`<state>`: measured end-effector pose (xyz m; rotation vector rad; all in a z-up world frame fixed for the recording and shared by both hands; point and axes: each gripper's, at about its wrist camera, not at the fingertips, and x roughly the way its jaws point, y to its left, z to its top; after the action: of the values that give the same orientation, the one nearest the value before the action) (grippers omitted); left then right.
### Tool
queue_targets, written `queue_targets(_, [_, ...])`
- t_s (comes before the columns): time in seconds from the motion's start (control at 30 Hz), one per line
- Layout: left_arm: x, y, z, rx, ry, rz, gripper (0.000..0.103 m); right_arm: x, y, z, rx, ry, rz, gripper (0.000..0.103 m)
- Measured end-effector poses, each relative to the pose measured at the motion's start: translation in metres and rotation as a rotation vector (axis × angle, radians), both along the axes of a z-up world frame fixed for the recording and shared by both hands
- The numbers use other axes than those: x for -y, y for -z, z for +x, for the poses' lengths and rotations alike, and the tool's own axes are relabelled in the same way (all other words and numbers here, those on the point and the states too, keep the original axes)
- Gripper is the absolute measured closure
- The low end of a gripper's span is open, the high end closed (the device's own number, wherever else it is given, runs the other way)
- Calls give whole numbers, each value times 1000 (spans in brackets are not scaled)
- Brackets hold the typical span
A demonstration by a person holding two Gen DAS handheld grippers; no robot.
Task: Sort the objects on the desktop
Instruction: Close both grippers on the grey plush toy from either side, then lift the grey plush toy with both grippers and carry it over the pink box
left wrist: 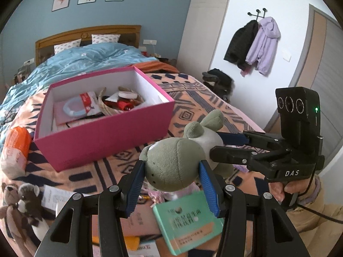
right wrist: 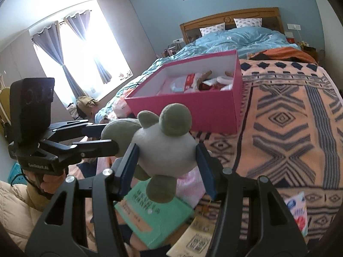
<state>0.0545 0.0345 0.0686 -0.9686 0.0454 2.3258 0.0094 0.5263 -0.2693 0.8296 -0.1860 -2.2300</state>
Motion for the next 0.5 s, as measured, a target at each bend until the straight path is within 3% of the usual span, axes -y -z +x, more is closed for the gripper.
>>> queue_targets(0.5, [-3, -22, -20, -58, -30, -41, 51, 7, -20, -32, -40, -8, -5, 46])
